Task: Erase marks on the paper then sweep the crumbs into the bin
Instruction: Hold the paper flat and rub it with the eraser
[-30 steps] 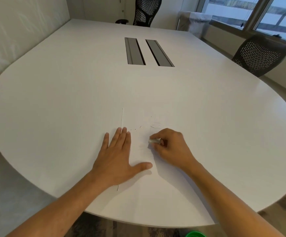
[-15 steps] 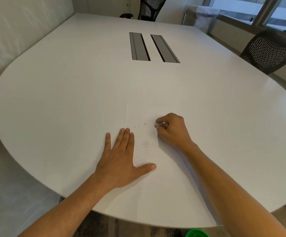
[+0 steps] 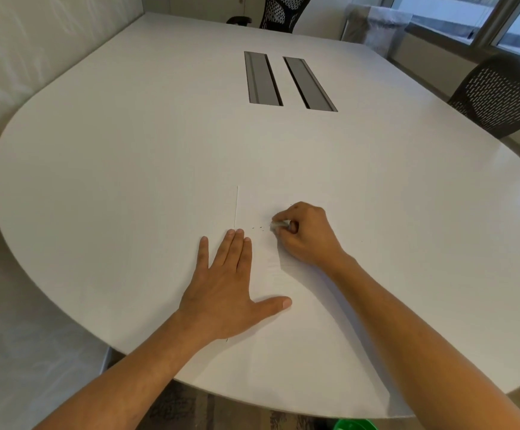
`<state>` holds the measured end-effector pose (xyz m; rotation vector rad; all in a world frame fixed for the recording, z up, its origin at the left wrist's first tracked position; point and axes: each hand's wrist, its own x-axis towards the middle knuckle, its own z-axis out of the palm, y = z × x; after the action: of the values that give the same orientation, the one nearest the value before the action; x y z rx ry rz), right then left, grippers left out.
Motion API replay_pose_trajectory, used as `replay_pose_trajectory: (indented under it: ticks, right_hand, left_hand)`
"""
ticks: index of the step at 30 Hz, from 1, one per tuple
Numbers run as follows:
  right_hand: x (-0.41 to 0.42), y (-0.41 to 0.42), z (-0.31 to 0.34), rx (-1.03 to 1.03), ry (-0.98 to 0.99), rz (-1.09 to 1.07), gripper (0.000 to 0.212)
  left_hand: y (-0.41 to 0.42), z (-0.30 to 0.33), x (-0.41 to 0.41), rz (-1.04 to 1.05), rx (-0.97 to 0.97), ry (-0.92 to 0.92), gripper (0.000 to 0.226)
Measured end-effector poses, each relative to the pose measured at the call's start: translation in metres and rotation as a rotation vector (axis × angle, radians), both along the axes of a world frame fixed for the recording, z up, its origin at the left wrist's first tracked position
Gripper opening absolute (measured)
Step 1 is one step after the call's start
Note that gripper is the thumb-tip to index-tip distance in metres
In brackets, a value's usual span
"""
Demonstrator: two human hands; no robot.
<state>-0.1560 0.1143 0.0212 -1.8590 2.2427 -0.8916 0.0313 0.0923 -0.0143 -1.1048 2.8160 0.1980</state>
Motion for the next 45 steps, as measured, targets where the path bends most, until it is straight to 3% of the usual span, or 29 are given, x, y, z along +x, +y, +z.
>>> replay_pose_trajectory:
  ticks: [9, 17, 24, 33, 39, 45]
  right_hand:
    - [0.034, 0.042, -0.007, 0.078, 0.002, 0.262, 0.026]
    - [0.013, -0.01, -0.004, 0.011, 0.008, 0.04, 0.02]
    - [0.033, 0.048, -0.011, 0.071, 0.016, 0.229, 0.028]
    - [0.002, -0.021, -0.011, -0.011, 0.034, 0.039, 0.018]
    - [0.017, 0.002, -0.011, 0.005, 0.058, 0.258, 0.018]
    - [0.001, -0.044, -0.009, -0.02, 0.066, 0.123, 0.014]
  left_hand:
    - [0.0, 0.0, -0.001, -0.015, -0.009, 0.014, 0.118]
    - [0.0, 0.0, -0.001, -0.008, -0.008, -0.004, 0.122]
    - [0.0, -0.002, 0.0, -0.017, -0.018, 0.015, 0.117]
    - [0.0, -0.002, 0.001, -0.009, -0.014, 0.009, 0.121]
    - [0.0, -0.003, 0.001, -0.003, -0.004, 0.048, 0.122]
    - [0.0, -0.001, 0.0, -0.011, -0.005, 0.003, 0.12]
